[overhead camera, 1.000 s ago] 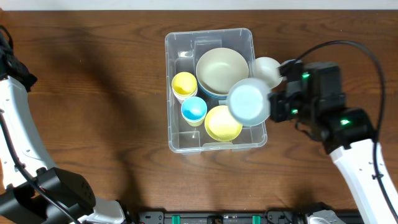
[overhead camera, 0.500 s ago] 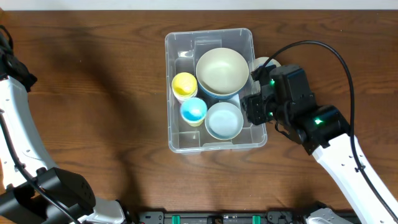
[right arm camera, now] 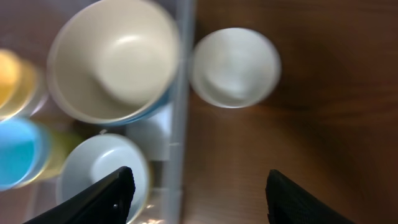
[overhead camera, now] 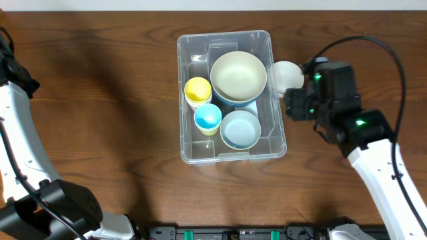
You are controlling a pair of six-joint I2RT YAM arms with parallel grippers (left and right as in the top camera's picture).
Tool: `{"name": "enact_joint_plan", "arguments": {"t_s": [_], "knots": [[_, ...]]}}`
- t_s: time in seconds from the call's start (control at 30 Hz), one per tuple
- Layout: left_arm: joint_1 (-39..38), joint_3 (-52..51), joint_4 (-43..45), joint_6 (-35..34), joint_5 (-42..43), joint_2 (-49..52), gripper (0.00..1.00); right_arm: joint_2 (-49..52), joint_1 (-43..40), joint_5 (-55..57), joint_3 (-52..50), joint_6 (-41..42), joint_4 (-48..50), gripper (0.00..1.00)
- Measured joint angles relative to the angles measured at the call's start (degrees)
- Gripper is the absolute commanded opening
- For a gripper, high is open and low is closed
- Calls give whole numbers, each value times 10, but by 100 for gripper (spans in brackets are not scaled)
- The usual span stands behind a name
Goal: Pack container
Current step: 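Release the grey bowl and move the right gripper to the white bowl, then grasp the white bowl with the right gripper and lift it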
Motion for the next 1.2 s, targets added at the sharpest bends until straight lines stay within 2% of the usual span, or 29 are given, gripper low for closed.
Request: {"name": "enact_joint_plan", "arguments": {"t_s": [0.23,0.5,0.7,0.93,1.2], "knots": [[0,0,0,0,0,0,98,43,-58,8,2,4,38,70],[0,0,0,0,0,0,98,184,-70,12,3,6,143,70],[0,0,0,0,0,0,98,259,-116,12,3,36,200,71],[0,0,0,0,0,0,98,318,-178,-69,3,43,260,71],[0,0,0,0,0,0,98,384,-181,-123,3,-6,269,71]]}}
